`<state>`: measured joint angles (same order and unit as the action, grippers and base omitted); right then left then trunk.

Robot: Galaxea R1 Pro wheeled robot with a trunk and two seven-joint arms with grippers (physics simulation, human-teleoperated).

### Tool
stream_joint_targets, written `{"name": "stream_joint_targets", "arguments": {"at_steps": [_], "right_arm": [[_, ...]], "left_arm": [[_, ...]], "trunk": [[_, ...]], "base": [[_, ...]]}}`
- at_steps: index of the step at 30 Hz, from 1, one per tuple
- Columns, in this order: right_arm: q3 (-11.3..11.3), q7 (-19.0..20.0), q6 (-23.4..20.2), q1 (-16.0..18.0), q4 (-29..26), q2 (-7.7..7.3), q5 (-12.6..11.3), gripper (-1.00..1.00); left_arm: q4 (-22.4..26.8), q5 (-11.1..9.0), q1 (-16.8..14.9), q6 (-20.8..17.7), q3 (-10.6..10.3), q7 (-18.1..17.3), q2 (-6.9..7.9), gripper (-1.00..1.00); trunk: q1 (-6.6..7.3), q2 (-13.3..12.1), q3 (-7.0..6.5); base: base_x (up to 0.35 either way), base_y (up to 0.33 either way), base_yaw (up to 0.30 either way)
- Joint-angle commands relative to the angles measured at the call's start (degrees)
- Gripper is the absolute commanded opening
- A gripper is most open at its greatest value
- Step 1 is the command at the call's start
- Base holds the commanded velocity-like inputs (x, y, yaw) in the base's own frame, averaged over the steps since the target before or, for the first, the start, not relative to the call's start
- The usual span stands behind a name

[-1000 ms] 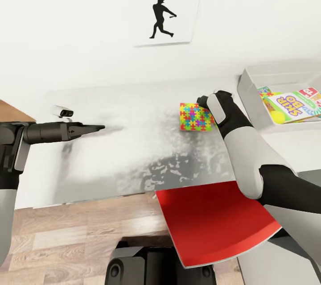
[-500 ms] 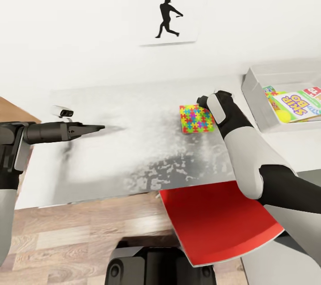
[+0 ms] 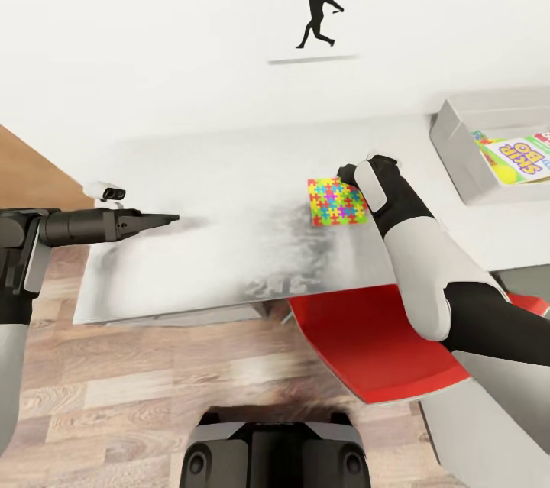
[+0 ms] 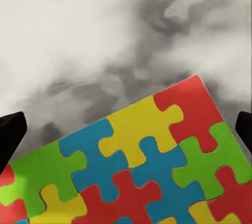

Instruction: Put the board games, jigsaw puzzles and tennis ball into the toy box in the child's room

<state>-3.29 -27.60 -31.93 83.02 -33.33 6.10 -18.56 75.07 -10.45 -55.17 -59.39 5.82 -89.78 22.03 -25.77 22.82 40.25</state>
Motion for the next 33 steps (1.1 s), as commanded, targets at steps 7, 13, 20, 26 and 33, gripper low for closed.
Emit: {"name": "stream_joint_targets", "arguments": {"at_steps": [7,13,20,26,33], "right_arm": [[-0.1,-0.4,-0.1,0.0,-0.1,0.05,-0.6,1.00],[-0.1,-0.4,0.0,0.0,0.1,0.05,-0.6,1.00],[-0.1,-0.4,0.0,0.0,0.1,0.05,-0.6,1.00],[-0.1,-0.4,0.0,0.0,0.1,0.05,-0.6,1.00],[-0.1,-0.4,0.0,0.0,0.1,0.05,-0.6,1.00]], "left_arm": [[0.0,-0.1,0.0,-0.6,0.0,-0.2,0.03,1.00],[0.0,-0.1,0.0,-0.6,0.0,-0.2,0.03,1.00],[0.0,-0.1,0.0,-0.6,0.0,-0.2,-0.03,1.00],[0.0,-0.1,0.0,-0.6,0.0,-0.2,0.00,1.00],[0.0,-0.1,0.0,-0.6,0.0,-0.2,0.03,1.00]], "trunk": [[-0.01,0.1,0.08],[-0.01,0.1,0.08],[-0.01,0.1,0.08],[-0.01,0.1,0.08],[-0.01,0.1,0.08]], "base": [[-0.176,0.248,0.000],[-0.165,0.255,0.000],[-0.163,0.258,0.000],[-0.161,0.259,0.000],[-0.150,0.261,0.000]]}}
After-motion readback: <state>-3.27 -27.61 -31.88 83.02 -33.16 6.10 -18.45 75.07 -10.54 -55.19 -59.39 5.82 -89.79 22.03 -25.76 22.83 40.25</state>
